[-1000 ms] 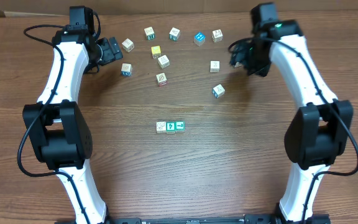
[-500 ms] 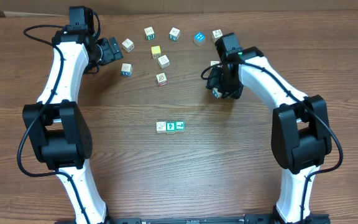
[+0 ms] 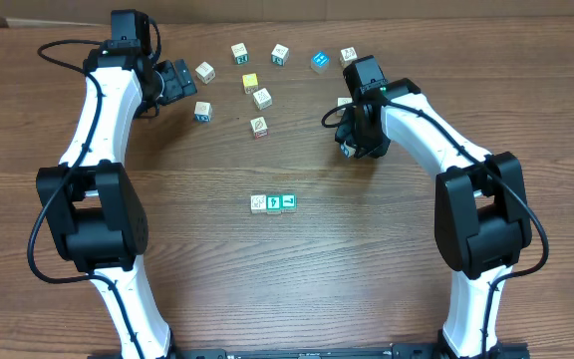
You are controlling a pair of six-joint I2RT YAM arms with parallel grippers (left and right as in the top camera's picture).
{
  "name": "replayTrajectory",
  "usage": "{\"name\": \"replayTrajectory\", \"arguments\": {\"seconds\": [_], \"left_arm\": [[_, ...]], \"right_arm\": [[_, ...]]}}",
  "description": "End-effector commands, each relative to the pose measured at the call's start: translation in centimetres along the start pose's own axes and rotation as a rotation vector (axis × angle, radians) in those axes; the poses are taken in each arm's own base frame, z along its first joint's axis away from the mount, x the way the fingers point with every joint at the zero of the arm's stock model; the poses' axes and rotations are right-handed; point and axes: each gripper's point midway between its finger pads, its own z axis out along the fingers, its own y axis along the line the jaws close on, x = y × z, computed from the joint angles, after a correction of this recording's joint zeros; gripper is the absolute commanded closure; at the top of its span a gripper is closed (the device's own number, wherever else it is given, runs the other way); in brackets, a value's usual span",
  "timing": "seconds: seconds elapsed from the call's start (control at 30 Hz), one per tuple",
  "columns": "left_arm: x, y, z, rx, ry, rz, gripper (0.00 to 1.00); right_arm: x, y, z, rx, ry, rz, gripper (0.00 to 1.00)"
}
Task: Form a circle
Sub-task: 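Grasp the yellow-topped '7' block with the right gripper, then carry the block down to the right end of the row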
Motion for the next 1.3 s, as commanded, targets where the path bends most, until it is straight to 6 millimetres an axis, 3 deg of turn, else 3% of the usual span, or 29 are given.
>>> {"name": "replayTrajectory", "arguments": {"seconds": [0.0,0.27,0.53,0.73,1.0,1.27], "left_arm": [[-0.4,-0.6,-0.5,0.013,-0.015,-0.014,0.0],[-0.4,-0.6,-0.5,0.013,-0.015,-0.014,0.0],[-0.4,-0.6,-0.5,0.013,-0.015,-0.014,0.0],[-0.4,-0.6,-0.5,0.013,-0.015,-0.014,0.0],[-0.4,-0.6,-0.5,0.013,-0.015,-0.014,0.0],[-0.4,-0.6,-0.5,0.013,-0.015,-0.014,0.0]], "right_arm": [[0.3,-0.7,0.6,0.018,-0.005,0.027,0.52],[0.4,-0.8,0.7,0.022,0.0,0.026,0.73],[1.0,-0.8,0.7,0.018,0.03,-0.042,0.78],[4.0,1.3,0.3,-0.12,0.184,-0.085,0.8],[7.7,0.0,-0.3,-0.038,0.306,-0.125,0.8],[11.7,1.5,-0.8,-0.008,0.361,-0.244,0.78]]}}
